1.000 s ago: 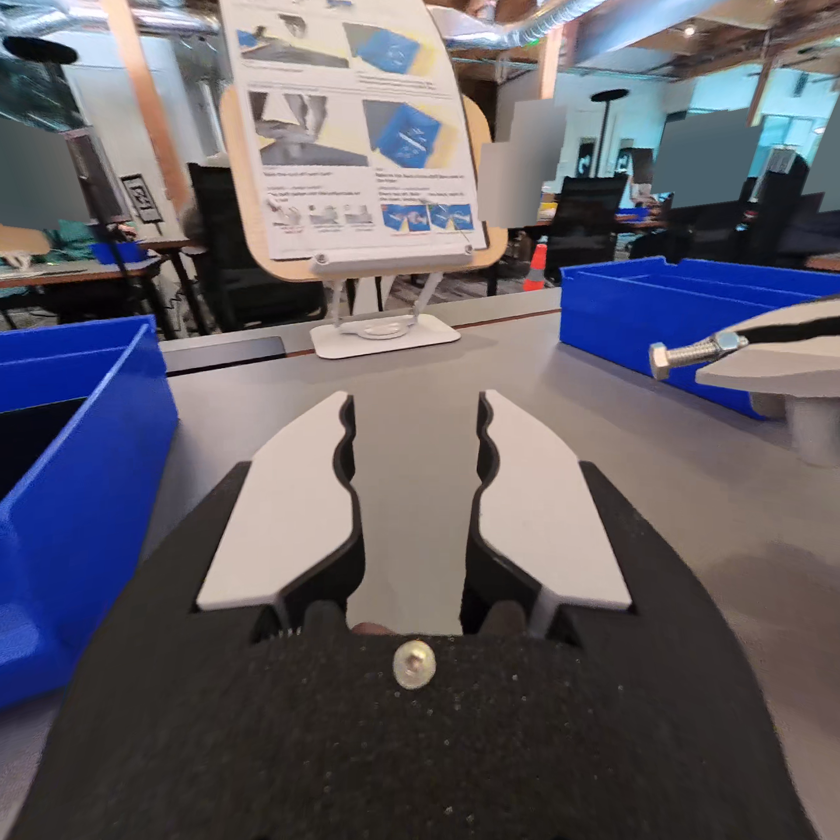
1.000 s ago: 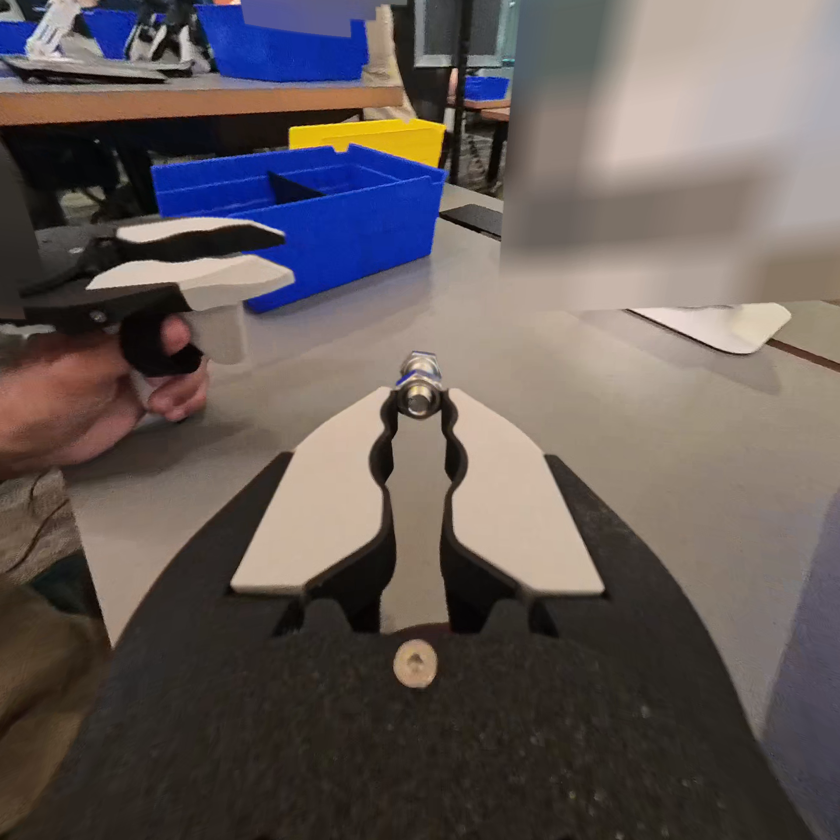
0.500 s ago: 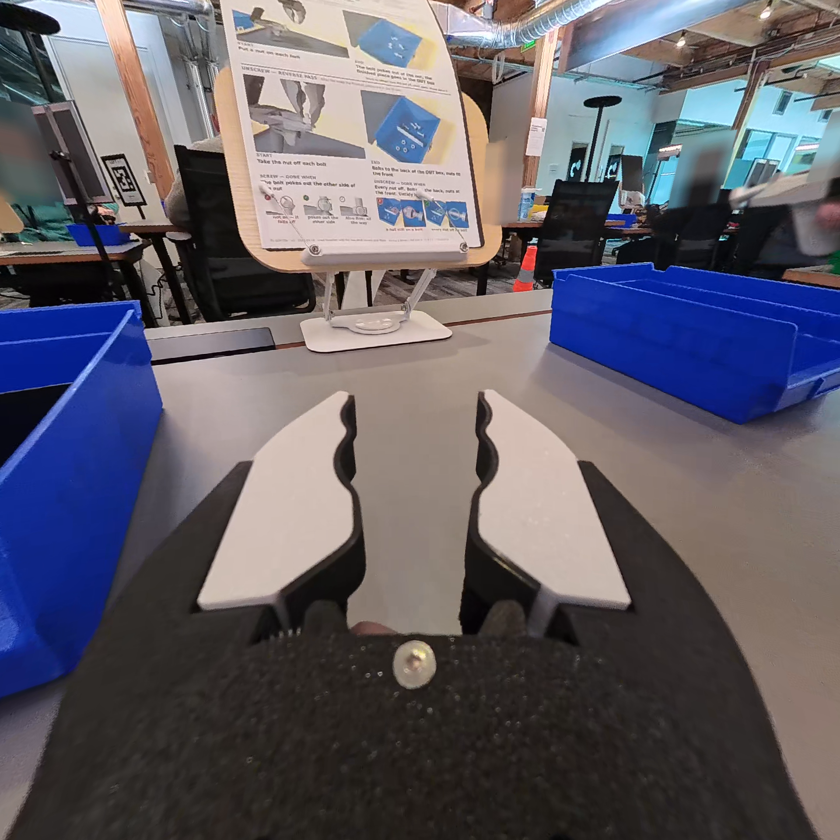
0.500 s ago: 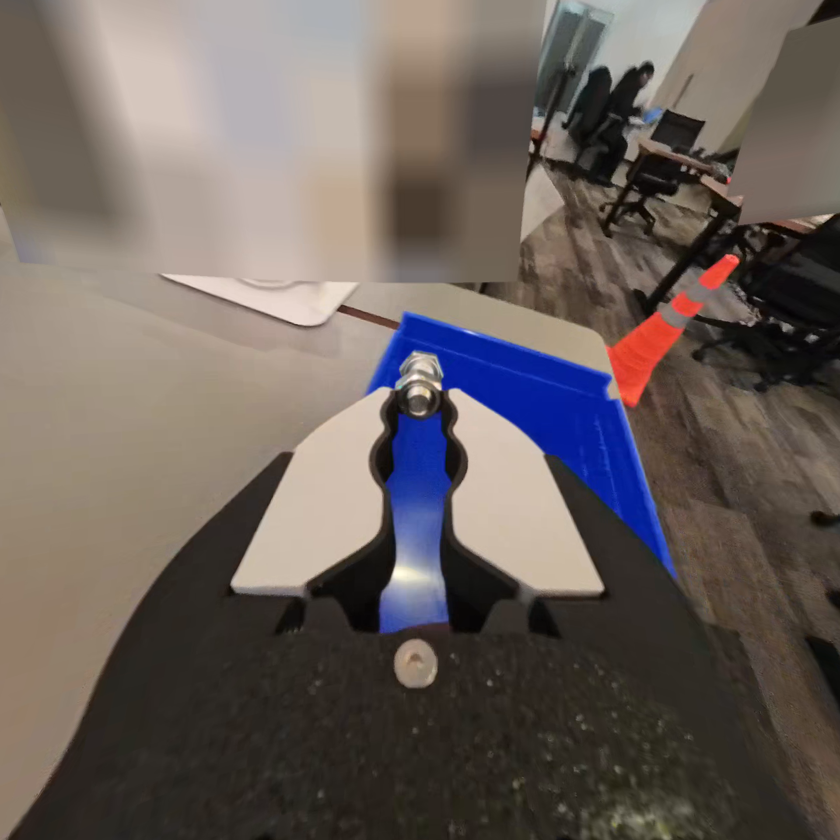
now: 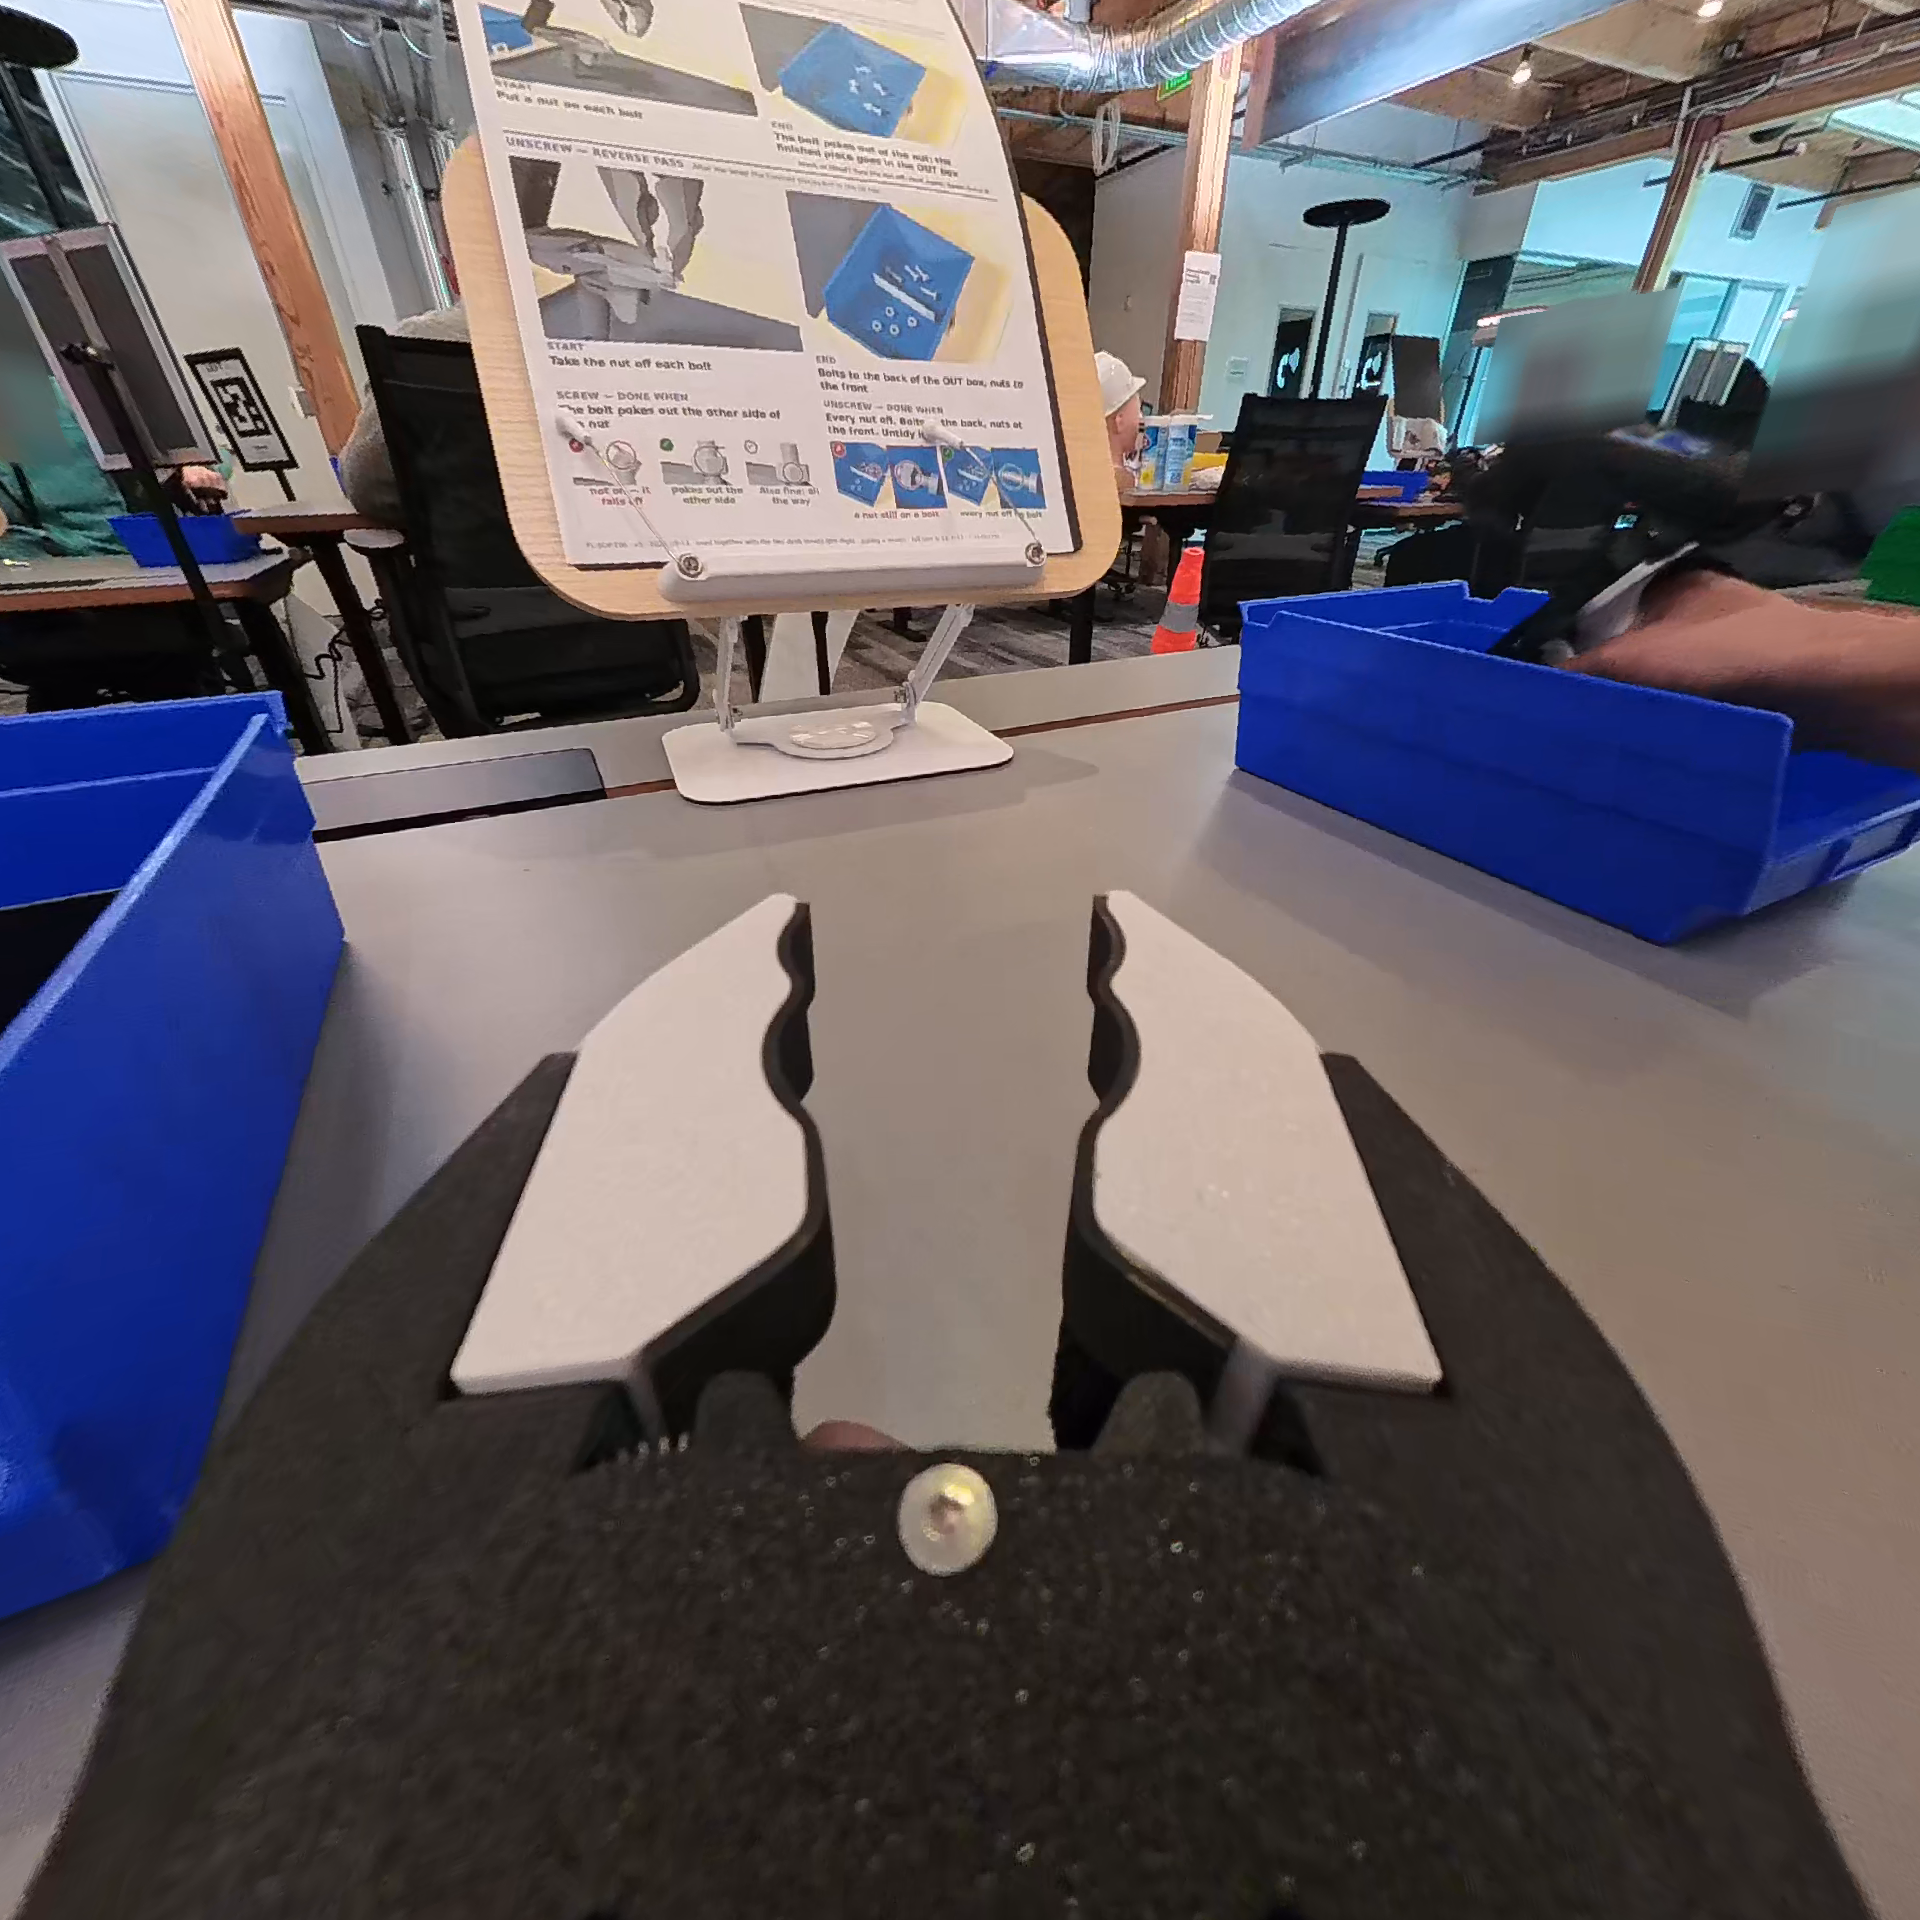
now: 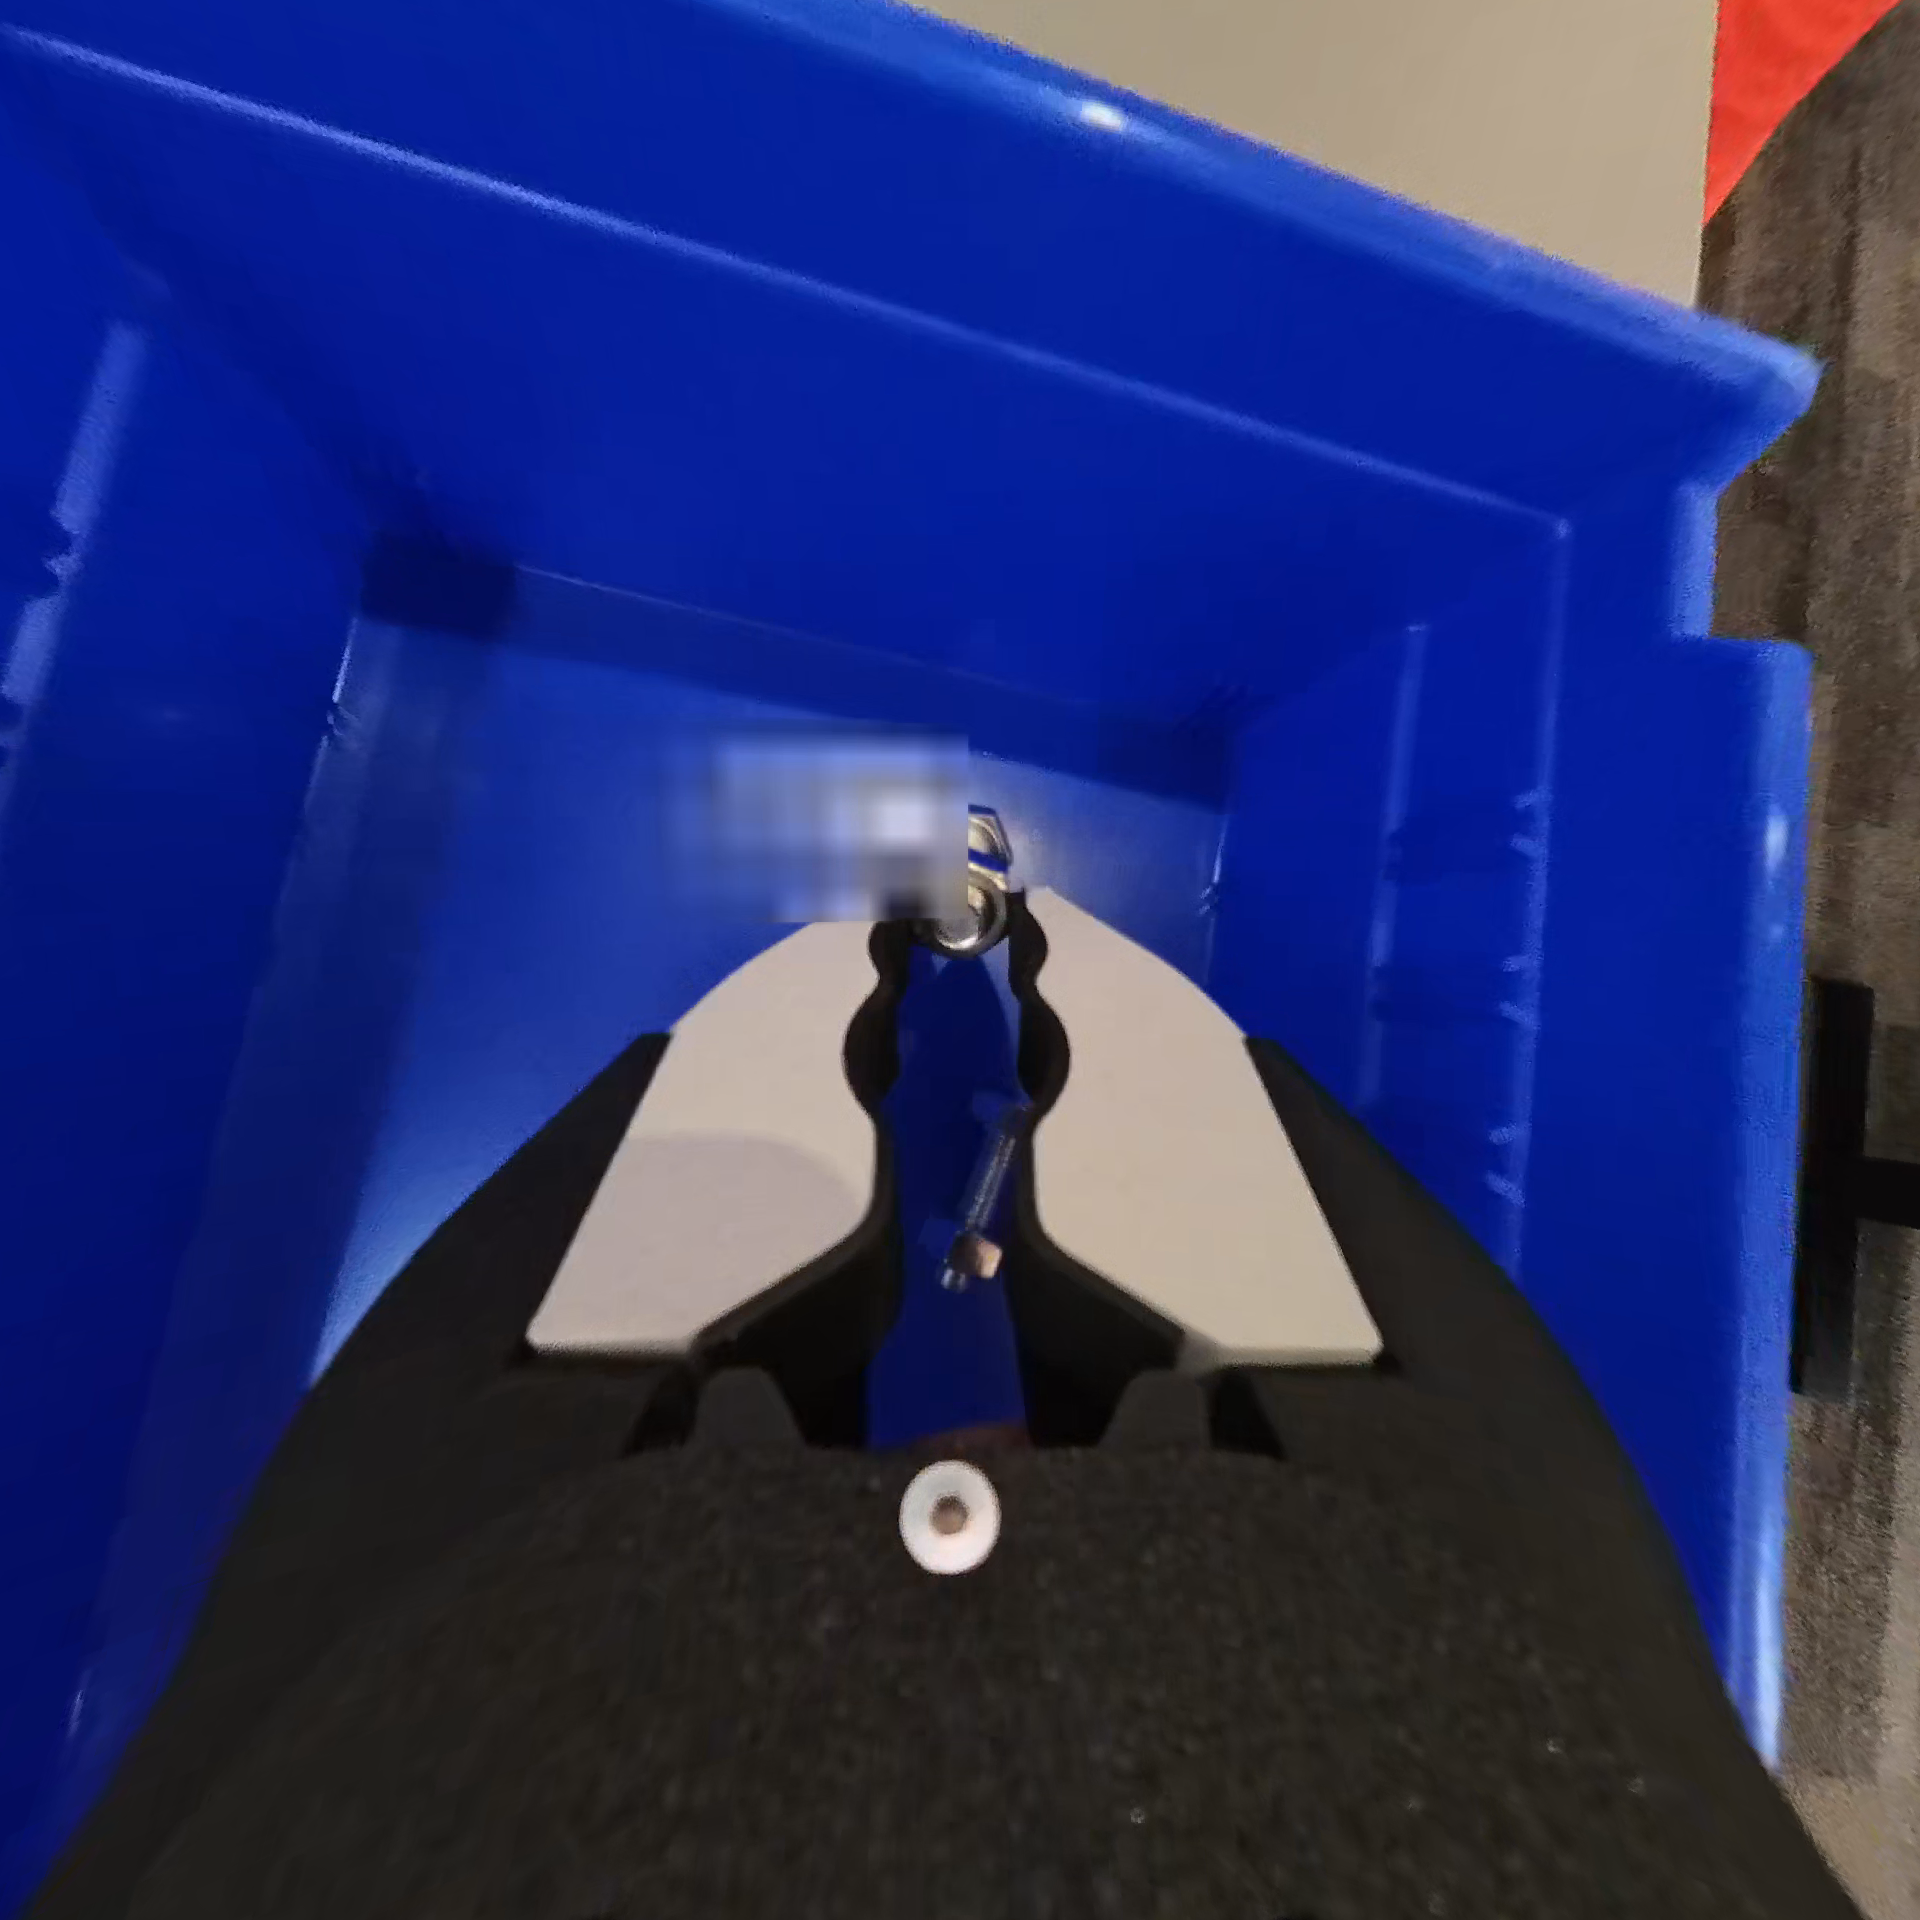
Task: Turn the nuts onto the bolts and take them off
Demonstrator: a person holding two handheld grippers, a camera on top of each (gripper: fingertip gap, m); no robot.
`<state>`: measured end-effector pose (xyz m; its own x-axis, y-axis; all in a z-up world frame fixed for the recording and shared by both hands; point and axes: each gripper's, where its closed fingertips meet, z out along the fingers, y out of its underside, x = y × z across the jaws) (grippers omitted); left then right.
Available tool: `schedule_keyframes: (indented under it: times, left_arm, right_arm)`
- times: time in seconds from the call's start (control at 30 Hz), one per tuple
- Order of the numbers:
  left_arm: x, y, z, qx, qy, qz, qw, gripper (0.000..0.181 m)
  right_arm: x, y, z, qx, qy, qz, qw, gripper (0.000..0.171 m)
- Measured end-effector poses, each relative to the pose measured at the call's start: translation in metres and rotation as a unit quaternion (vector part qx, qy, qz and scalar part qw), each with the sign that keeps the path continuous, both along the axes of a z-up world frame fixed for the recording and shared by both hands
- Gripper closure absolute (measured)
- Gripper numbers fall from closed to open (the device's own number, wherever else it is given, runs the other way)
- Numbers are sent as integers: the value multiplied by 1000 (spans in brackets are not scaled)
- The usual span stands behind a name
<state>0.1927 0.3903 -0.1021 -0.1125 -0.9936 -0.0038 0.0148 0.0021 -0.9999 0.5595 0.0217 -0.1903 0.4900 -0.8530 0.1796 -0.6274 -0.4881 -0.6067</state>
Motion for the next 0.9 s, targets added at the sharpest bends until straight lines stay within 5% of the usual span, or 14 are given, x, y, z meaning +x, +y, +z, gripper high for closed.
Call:
schedule_keyframes:
  times: [0.2,0.3,0.43,0.6,0.77,0.9]
  left_arm:
    - [1,-2,-2,5,6,-2,1000,131]
    - [1,-2,-2,6,6,-4,1000,131]
    - [1,-4,-2,12,5,-4,1000,131]
    - [1,-3,-2,15,5,3,1000,129]
    - [2,5,-4,4,17,20,1000,127]
    - [0,5,-7,3,30,15,999,121]
  right_arm:
    - [-1,-6,-14,-9,9,-19,1000,151]
    - [-2,-9,-8,-8,-1,-21,1000,136]
    - [-33,4,54,23,-86,1,996,132]
    - [-156,93,145,192,-191,111,956,131]
    - [-270,193,113,301,-164,193,920,130]
    - [-303,222,83,308,-170,201,914,122]
